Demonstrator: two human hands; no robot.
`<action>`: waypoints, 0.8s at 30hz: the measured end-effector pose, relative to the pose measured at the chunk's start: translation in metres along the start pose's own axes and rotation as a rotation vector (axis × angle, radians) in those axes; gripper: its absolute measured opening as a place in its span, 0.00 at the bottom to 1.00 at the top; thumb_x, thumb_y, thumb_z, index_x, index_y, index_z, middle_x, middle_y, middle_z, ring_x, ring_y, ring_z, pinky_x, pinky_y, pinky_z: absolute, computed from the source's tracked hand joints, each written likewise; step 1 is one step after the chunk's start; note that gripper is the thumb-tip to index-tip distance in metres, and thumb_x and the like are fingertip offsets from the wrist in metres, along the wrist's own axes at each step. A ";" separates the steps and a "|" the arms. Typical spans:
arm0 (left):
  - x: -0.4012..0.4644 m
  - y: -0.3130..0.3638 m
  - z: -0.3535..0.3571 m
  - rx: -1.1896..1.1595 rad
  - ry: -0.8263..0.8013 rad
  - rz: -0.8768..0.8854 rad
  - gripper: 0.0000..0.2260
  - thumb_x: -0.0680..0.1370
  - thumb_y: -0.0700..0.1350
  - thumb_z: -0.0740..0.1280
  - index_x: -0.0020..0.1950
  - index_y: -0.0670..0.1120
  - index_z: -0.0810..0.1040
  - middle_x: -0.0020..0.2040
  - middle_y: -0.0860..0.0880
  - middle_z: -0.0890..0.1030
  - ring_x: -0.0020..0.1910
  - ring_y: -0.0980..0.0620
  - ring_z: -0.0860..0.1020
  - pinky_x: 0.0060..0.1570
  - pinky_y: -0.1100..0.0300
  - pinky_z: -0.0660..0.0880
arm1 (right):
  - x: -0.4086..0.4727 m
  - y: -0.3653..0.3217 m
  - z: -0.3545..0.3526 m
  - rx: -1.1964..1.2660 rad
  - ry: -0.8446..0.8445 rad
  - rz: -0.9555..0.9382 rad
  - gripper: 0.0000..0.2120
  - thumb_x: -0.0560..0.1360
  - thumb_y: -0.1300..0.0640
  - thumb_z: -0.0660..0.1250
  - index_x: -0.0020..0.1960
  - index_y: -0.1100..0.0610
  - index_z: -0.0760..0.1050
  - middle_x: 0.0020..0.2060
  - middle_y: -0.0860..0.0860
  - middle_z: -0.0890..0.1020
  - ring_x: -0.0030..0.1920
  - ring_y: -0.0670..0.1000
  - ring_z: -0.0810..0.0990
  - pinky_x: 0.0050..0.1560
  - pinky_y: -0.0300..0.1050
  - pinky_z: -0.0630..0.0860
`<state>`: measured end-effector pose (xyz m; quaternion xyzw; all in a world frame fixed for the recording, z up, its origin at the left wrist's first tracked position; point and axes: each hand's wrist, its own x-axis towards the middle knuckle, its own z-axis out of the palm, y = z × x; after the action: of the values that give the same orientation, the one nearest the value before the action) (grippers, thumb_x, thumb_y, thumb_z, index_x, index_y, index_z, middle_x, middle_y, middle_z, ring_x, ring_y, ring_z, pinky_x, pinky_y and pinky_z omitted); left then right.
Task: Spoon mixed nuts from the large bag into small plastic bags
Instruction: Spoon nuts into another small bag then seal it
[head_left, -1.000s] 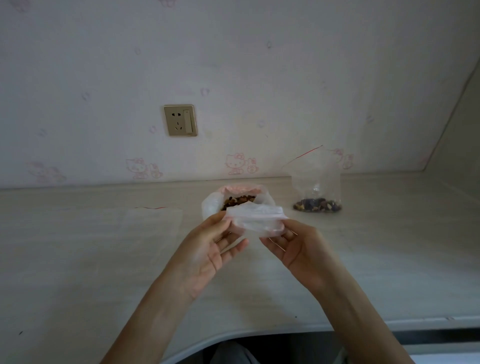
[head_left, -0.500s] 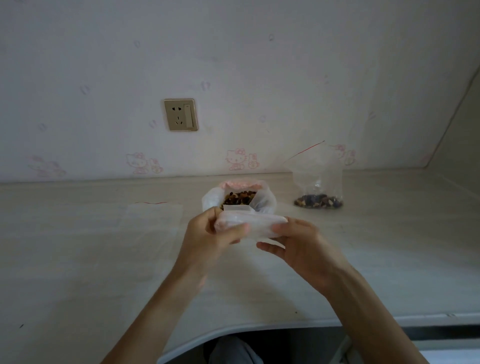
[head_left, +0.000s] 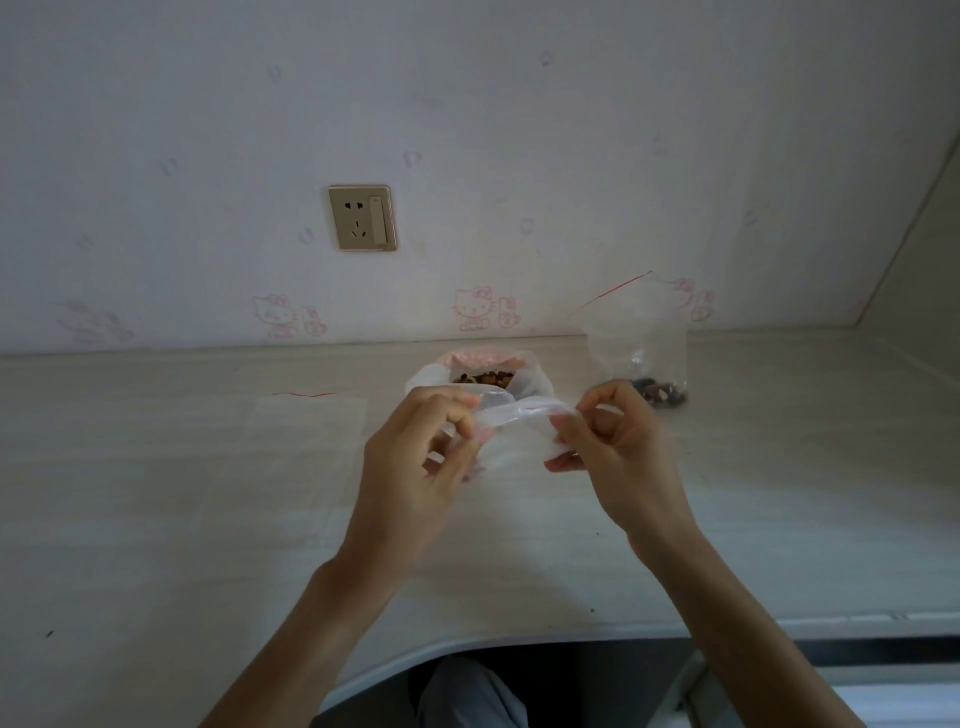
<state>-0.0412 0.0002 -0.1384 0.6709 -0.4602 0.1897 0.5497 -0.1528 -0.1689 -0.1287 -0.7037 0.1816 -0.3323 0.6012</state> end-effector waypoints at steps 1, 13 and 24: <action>0.000 -0.001 -0.002 0.037 -0.046 0.026 0.06 0.80 0.38 0.71 0.47 0.48 0.79 0.60 0.58 0.80 0.38 0.54 0.84 0.32 0.56 0.82 | 0.002 0.000 0.000 -0.100 -0.003 -0.082 0.07 0.79 0.60 0.71 0.48 0.57 0.72 0.37 0.52 0.86 0.36 0.52 0.86 0.39 0.50 0.85; 0.013 0.015 0.002 0.450 -0.312 -0.175 0.18 0.77 0.39 0.72 0.66 0.51 0.82 0.58 0.57 0.79 0.45 0.60 0.76 0.50 0.65 0.73 | 0.004 -0.013 0.018 -0.950 -0.267 -0.452 0.19 0.80 0.67 0.62 0.64 0.51 0.81 0.59 0.51 0.81 0.51 0.52 0.82 0.51 0.47 0.81; 0.033 -0.005 0.003 0.808 -0.799 -0.356 0.29 0.66 0.65 0.78 0.63 0.57 0.78 0.65 0.56 0.75 0.56 0.51 0.79 0.47 0.57 0.68 | 0.022 0.002 0.022 -1.287 -0.546 -0.244 0.18 0.76 0.42 0.67 0.56 0.56 0.81 0.53 0.52 0.77 0.54 0.53 0.77 0.51 0.46 0.71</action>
<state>-0.0210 -0.0165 -0.1174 0.9132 -0.4031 -0.0123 0.0585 -0.1223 -0.1677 -0.1260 -0.9927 0.1043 -0.0357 0.0488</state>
